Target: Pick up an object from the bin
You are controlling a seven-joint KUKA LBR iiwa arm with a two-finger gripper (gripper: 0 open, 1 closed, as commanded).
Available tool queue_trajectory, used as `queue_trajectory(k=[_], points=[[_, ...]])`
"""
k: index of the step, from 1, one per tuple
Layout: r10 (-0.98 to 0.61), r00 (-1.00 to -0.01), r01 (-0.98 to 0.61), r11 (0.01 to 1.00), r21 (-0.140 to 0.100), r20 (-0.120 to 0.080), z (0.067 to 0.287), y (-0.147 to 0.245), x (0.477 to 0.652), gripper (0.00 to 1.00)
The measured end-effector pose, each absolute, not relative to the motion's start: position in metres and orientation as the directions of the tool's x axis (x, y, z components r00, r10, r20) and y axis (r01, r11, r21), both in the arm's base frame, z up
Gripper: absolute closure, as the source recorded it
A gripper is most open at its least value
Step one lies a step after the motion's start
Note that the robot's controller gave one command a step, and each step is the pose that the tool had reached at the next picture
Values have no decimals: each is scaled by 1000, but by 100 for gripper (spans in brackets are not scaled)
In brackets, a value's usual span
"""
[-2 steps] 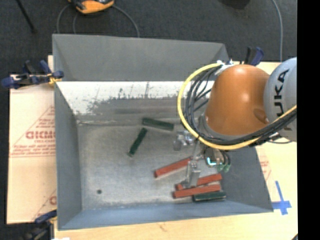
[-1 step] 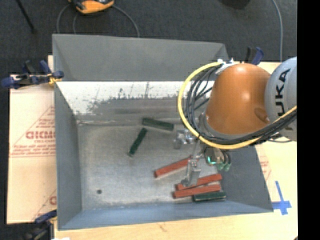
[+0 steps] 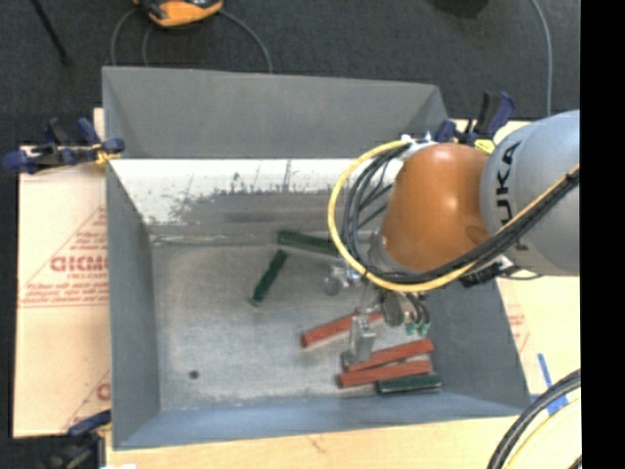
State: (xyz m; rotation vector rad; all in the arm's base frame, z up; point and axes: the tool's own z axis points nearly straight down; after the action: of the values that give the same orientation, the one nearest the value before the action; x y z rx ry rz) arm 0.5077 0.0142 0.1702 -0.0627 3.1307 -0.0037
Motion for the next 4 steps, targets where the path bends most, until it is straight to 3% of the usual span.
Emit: queue_trajectory(k=[1,2,3,4], points=[[-88,-996,-88,996,-3,-7,117,3,545,0],[-85,-996,-85,996,-1,-1,86,-64,474,100],[-84,-996,-84,996,-1,-1,86,-64,474,100],[-92,-996,-92,996,3,4,139,-92,494,100]])
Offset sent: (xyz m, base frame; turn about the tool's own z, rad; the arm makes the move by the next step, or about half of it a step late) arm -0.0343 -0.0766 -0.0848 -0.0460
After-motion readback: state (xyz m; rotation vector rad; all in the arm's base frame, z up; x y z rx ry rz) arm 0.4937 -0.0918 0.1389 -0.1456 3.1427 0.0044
